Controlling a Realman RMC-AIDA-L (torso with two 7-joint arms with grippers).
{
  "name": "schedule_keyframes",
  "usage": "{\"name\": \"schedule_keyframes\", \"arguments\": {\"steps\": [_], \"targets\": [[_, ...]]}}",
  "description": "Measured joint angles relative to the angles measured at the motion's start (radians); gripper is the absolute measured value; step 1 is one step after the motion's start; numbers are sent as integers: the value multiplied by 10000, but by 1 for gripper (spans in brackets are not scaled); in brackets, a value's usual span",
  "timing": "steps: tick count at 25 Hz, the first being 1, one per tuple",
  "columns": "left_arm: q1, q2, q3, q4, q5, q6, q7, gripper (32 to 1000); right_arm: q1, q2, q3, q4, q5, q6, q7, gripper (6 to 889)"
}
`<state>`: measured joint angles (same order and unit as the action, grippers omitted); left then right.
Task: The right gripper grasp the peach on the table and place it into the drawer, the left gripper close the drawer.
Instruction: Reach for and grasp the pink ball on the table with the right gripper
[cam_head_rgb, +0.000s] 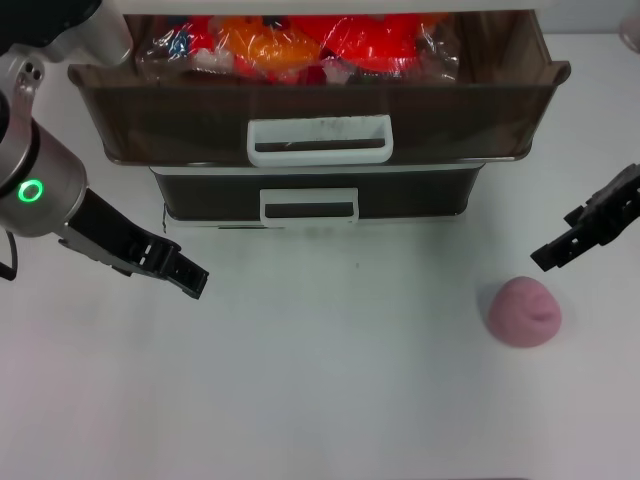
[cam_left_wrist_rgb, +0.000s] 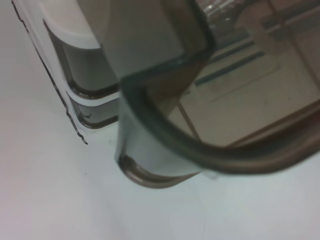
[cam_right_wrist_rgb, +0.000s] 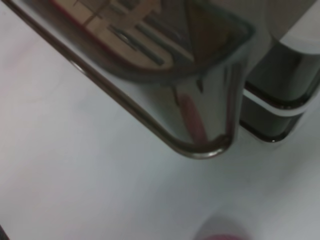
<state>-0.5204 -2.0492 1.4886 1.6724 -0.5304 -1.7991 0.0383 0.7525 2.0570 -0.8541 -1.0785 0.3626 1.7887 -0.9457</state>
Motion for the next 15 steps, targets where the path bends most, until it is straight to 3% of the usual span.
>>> {"name": "schedule_keyframes", "arguments": {"steps": [15], "targets": [[-10,15,-8,12,-3,-2,1,876,-59,0,-4,-154,-3,15,-35,812]]}}
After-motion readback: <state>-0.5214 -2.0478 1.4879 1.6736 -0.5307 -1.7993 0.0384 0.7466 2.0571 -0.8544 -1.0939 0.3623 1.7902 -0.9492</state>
